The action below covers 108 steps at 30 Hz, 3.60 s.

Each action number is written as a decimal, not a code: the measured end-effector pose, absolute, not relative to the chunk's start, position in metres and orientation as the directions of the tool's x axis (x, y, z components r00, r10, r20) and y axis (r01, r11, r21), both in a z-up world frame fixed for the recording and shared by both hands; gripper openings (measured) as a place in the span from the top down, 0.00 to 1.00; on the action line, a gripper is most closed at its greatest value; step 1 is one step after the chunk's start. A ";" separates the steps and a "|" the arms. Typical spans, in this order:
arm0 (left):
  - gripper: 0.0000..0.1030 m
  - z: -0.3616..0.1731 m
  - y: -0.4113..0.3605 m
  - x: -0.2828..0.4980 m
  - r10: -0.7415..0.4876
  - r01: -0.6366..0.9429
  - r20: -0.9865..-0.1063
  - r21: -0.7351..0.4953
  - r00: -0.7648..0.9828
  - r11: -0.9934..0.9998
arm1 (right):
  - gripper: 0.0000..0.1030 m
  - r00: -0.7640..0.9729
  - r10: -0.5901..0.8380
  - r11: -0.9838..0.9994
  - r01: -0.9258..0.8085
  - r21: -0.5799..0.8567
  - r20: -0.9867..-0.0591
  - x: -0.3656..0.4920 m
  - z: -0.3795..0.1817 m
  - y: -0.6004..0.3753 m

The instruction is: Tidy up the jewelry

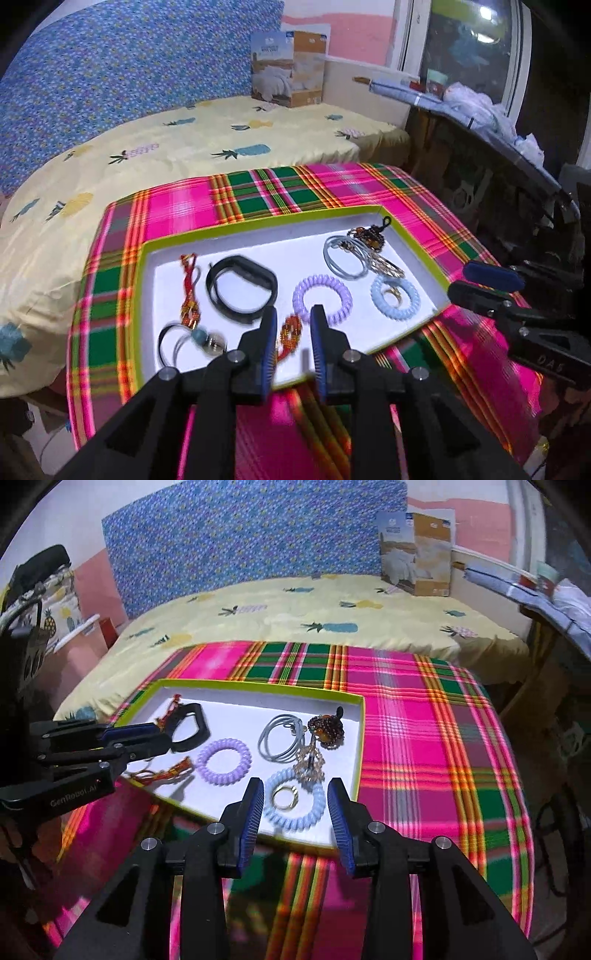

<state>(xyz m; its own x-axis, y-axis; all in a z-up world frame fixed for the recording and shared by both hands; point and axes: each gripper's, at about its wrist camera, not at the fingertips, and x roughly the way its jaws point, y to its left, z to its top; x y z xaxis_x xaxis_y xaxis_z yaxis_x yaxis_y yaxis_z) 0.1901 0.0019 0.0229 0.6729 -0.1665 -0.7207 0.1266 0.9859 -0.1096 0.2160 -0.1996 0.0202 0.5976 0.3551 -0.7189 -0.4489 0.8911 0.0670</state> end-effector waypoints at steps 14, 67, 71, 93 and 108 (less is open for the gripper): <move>0.81 0.031 0.010 0.084 -0.083 0.020 -0.699 -0.098 0.711 0.995 | 0.64 0.644 0.335 0.905 -0.423 0.045 -0.688 0.116 0.036 -0.203; 0.81 0.002 0.005 0.043 -0.044 -0.033 -0.740 -0.088 0.672 0.996 | 0.64 0.616 0.288 0.906 -0.423 0.001 -0.733 0.069 0.006 -0.194; 0.81 0.002 0.005 0.043 -0.040 -0.034 -0.739 -0.085 0.672 0.996 | 0.64 0.616 0.288 0.906 -0.423 0.001 -0.733 0.068 0.006 -0.194; 0.81 0.001 0.003 0.042 -0.024 -0.040 -0.743 -0.069 0.669 0.997 | 0.64 0.616 0.289 0.905 -0.424 0.000 -0.733 0.068 0.006 -0.193; 0.81 0.000 0.000 0.040 0.002 -0.050 -0.748 -0.042 0.663 0.998 | 0.64 0.618 0.289 0.905 -0.425 -0.002 -0.731 0.068 0.006 -0.192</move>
